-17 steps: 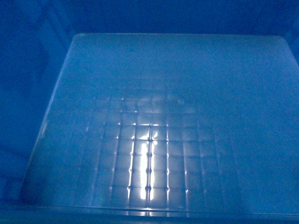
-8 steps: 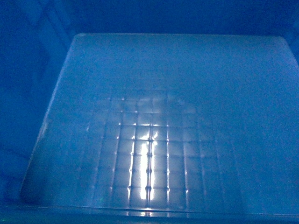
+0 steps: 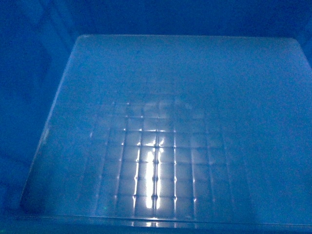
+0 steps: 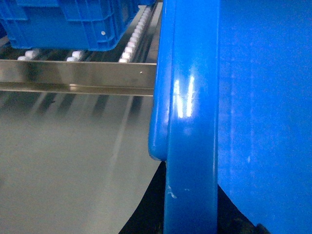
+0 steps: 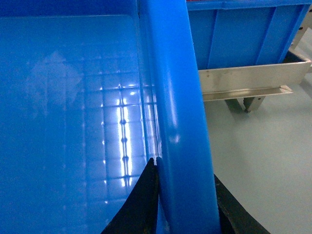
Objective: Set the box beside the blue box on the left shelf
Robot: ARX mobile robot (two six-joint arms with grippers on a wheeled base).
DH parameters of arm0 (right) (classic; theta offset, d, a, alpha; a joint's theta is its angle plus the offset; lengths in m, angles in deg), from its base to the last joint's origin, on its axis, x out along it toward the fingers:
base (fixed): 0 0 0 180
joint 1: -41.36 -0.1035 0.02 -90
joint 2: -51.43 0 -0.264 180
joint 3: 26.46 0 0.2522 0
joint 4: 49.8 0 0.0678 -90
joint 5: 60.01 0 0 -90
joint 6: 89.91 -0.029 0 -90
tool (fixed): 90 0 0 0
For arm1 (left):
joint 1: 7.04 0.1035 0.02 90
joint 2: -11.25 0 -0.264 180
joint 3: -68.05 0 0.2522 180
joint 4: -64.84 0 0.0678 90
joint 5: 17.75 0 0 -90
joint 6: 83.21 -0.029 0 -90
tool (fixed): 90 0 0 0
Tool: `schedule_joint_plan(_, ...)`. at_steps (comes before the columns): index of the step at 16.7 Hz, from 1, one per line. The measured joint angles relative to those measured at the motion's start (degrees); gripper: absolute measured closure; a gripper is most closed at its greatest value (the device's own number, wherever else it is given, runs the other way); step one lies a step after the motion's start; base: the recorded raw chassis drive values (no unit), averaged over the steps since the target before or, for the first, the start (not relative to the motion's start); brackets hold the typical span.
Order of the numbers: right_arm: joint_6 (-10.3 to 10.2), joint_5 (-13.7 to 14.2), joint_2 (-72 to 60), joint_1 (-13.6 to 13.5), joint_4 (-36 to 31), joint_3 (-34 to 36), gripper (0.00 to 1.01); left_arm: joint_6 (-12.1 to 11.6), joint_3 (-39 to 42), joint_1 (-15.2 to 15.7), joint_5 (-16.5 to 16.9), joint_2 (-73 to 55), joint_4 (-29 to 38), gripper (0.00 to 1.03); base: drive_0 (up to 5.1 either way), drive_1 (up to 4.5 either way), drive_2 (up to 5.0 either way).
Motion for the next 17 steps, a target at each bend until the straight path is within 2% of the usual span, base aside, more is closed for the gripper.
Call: schedule_joint_plan(17,0.0,0.0,0.0,0.0,0.0,0.0,0.85,0.0,0.0,0.0,0.0,-0.2,0.0,0.94,0.0,4.26,-4.2)
